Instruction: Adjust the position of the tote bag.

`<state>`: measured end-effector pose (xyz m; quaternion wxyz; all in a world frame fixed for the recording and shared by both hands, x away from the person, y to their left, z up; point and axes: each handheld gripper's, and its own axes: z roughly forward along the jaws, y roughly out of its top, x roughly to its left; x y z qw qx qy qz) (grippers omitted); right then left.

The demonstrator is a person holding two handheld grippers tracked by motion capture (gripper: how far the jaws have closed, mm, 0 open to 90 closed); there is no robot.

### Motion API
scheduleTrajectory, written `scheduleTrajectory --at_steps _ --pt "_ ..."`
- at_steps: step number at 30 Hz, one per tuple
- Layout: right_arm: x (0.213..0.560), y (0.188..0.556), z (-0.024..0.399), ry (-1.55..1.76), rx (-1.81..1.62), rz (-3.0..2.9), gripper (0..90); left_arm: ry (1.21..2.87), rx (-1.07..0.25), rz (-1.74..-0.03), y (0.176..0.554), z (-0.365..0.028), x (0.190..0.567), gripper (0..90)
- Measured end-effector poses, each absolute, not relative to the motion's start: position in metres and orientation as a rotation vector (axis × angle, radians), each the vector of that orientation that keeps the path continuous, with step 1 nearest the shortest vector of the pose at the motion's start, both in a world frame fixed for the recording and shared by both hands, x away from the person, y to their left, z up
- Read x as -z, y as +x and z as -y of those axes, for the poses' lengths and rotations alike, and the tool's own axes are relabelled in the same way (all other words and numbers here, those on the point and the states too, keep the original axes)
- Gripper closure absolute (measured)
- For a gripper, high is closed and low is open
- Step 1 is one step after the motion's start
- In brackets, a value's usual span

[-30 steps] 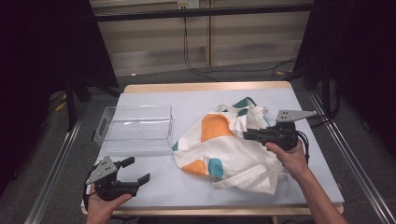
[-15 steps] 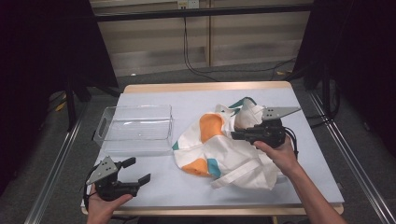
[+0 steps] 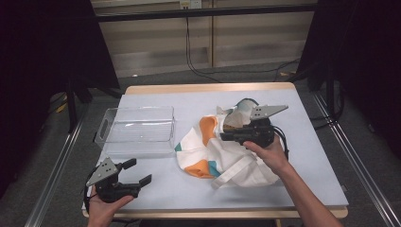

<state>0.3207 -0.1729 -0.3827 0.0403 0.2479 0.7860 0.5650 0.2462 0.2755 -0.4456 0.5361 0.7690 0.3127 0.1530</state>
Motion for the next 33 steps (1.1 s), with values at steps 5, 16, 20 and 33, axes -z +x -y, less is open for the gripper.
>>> scheduleTrajectory --at_steps 5,16,20,33 --pt "0.382 0.323 0.162 0.739 -1.733 -2.425 83.2 1.833 -0.354 -0.745 0.246 -0.273 0.446 14.4" --pt "0.382 0.329 0.149 0.726 -1.747 -2.442 83.2 1.819 -0.336 -0.746 0.248 -0.271 0.446 16.1" --pt "0.382 0.330 0.144 0.718 -1.752 -2.450 83.2 1.821 -0.337 -0.737 0.248 -0.271 0.446 16.2" --pt "0.372 0.336 0.116 0.640 -1.748 -2.483 83.2 1.825 -0.328 -0.741 0.248 -0.270 0.446 21.6"
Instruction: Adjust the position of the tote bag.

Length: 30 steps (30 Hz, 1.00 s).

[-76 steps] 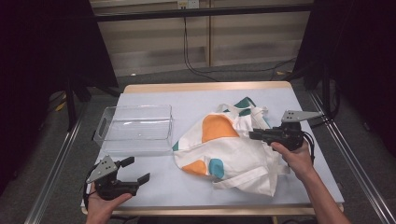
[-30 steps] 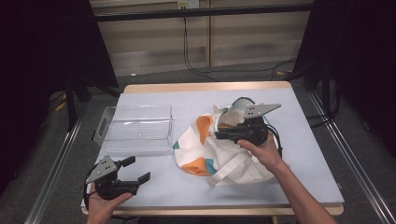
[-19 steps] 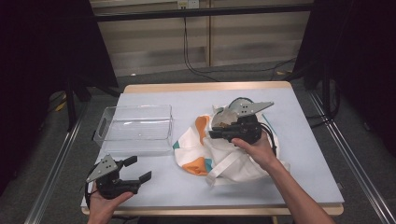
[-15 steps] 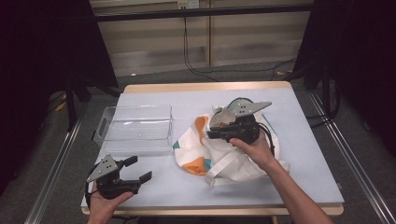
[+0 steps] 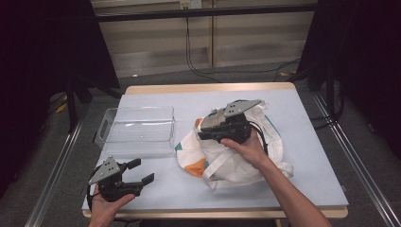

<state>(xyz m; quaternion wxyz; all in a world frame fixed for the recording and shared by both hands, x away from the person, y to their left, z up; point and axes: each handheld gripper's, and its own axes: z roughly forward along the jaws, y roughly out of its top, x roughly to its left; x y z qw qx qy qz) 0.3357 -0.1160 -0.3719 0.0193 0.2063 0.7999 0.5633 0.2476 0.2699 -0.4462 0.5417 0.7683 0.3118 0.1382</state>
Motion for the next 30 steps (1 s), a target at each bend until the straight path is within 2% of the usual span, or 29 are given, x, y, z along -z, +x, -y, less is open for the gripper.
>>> scheduleTrajectory --at_steps 20,30 --pt "0.393 0.341 0.063 0.567 -1.671 -2.642 83.2 1.812 -0.315 -0.749 0.248 -0.272 0.446 19.3" --pt "0.424 0.336 0.040 0.547 -1.593 -2.756 83.2 1.806 -0.309 -0.762 0.248 -0.273 0.446 19.3"
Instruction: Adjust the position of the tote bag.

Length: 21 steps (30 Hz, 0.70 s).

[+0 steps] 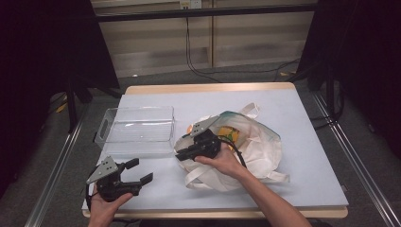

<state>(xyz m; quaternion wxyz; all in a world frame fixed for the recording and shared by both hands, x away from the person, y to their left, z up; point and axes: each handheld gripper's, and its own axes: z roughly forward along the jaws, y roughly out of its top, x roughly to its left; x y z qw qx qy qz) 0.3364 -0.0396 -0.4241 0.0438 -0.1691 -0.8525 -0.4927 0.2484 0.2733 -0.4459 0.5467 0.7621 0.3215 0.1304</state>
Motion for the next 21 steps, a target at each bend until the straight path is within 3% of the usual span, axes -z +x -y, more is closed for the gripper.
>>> scheduleTrajectory --at_steps 15,21 --pt "0.434 0.341 0.037 -0.537 1.445 2.654 81.7 1.813 -0.311 -0.746 0.246 -0.273 0.445 17.3" --pt "0.420 0.336 0.055 -0.559 1.503 2.645 64.3 1.799 -0.291 -0.740 0.247 -0.271 0.443 17.4"
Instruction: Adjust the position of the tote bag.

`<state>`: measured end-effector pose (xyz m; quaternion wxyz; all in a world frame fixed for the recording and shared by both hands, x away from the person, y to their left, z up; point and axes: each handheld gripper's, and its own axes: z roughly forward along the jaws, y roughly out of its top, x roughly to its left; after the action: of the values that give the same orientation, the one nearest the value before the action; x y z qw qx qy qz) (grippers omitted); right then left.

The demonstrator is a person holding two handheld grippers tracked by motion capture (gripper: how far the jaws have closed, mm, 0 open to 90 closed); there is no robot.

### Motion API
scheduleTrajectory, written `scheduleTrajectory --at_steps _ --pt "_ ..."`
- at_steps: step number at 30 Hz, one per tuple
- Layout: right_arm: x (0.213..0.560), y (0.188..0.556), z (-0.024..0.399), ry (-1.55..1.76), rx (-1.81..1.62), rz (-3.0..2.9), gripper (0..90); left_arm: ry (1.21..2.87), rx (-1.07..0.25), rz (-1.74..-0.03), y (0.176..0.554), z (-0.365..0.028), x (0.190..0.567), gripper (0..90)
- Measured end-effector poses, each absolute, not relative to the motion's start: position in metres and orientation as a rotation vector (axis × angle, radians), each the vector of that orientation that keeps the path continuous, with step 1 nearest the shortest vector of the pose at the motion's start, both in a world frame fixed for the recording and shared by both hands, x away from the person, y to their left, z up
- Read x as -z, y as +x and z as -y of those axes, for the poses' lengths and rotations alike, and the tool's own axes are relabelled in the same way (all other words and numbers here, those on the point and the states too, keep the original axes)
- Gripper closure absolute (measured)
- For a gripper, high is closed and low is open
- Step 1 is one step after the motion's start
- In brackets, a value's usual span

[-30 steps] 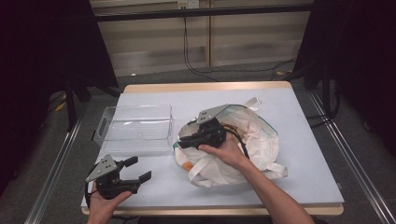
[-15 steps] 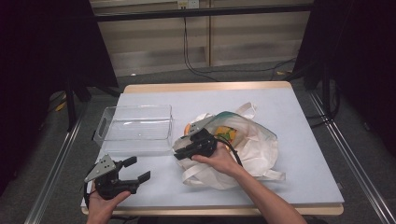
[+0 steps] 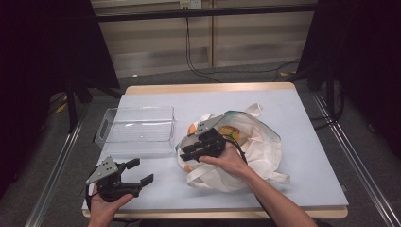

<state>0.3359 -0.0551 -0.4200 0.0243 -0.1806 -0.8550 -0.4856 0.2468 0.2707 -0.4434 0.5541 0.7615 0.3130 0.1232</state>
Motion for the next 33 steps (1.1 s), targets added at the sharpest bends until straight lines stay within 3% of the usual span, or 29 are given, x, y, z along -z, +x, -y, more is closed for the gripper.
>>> scheduleTrajectory --at_steps 4,9,12,21,33 --pt "0.413 0.334 0.073 -0.609 1.557 2.632 50.2 1.819 -0.271 -0.701 0.247 -0.265 0.442 20.1" --pt "0.407 0.330 0.094 -0.650 1.604 2.616 44.0 1.835 -0.242 -0.674 0.250 -0.255 0.441 23.8" --pt "0.402 0.327 0.110 -0.682 1.619 2.621 44.6 1.840 -0.178 -0.640 0.251 -0.247 0.440 33.8" --pt "0.415 0.315 0.152 -0.799 1.625 2.608 57.5 1.932 -0.122 -0.551 0.248 -0.222 0.436 42.6" --pt "0.407 0.298 0.220 -1.000 1.768 2.604 59.2 1.924 -0.060 -0.460 0.253 -0.184 0.422 52.1"
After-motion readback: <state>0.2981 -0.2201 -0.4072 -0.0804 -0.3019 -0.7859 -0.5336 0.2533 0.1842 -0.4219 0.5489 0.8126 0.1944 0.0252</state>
